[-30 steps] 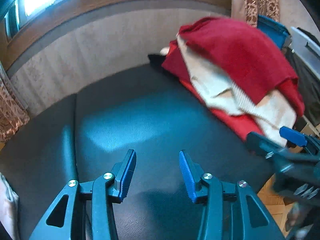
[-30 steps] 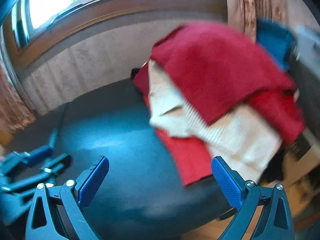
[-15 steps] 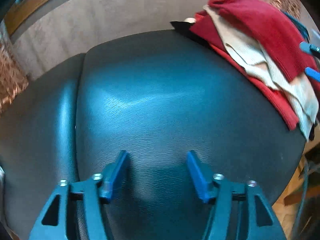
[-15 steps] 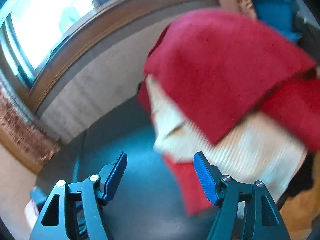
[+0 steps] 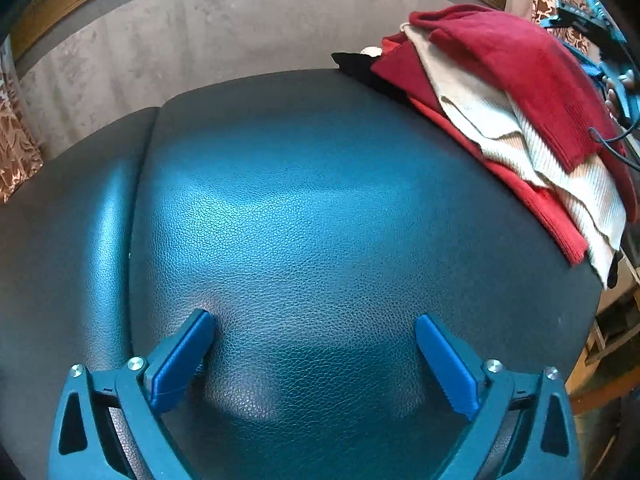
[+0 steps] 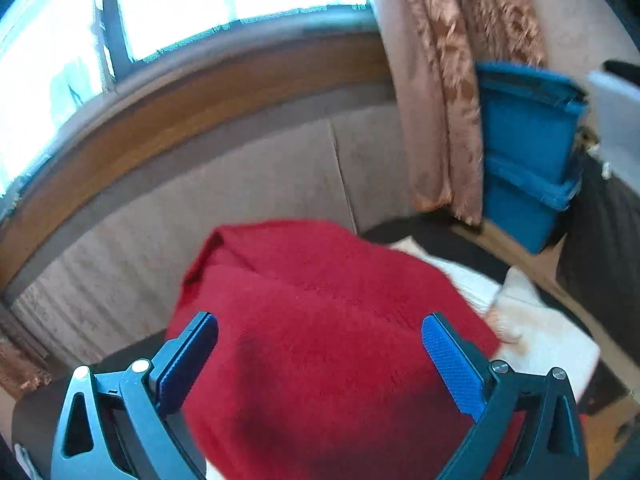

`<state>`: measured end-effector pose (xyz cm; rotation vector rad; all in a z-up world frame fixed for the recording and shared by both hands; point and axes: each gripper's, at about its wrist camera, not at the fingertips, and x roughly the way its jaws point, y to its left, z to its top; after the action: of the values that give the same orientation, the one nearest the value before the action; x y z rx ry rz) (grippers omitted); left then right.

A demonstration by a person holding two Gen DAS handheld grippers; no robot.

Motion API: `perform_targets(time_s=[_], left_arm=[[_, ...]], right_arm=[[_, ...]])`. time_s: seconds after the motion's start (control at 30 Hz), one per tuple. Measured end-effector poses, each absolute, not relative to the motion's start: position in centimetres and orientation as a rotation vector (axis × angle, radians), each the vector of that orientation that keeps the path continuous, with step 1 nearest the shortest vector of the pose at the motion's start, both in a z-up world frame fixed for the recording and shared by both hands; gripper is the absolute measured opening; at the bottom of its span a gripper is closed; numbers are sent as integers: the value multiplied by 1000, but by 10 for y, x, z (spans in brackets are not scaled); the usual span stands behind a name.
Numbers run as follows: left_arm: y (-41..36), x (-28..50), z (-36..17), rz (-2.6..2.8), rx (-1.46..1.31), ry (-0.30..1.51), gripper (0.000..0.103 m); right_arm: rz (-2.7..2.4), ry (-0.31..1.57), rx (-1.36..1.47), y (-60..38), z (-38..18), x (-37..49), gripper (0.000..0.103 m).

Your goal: Fold clothes

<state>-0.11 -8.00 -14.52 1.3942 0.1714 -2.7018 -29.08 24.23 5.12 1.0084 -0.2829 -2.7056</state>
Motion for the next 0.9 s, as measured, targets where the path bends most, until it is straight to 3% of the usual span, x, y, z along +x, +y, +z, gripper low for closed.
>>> perform_targets(time_s=[0.1,0.3,0.37,0.4,0.43,0.67,0.9], left_arm=[[-79,-4,-146,-2707,1399,158,103],[-79,-7,-139,-2691,1434,140,102],[-80,-8,-136,-2684,1457,143,91],[-81,-8,-133,-2685,1469,152,76],[-83,-11,-127,-2702,1481,183,75],[-63,-33,-69,-2864,1384,246,75],[-4,-74,-35,-3001,1420,213,75]], right_arm=[[-2559,-391,1038,233,40,-275,103],[-2210,-315,1048,183,3,-189,103],[-2143,-335,1075,173,-17,-166,103],[-2121,-354,1087,171,-25,-158,103],[-2095,-383,1101,169,-32,-149,103],[-1942,-614,1129,185,-68,-93,103],[-1942,-671,1225,203,-108,-53,103]])
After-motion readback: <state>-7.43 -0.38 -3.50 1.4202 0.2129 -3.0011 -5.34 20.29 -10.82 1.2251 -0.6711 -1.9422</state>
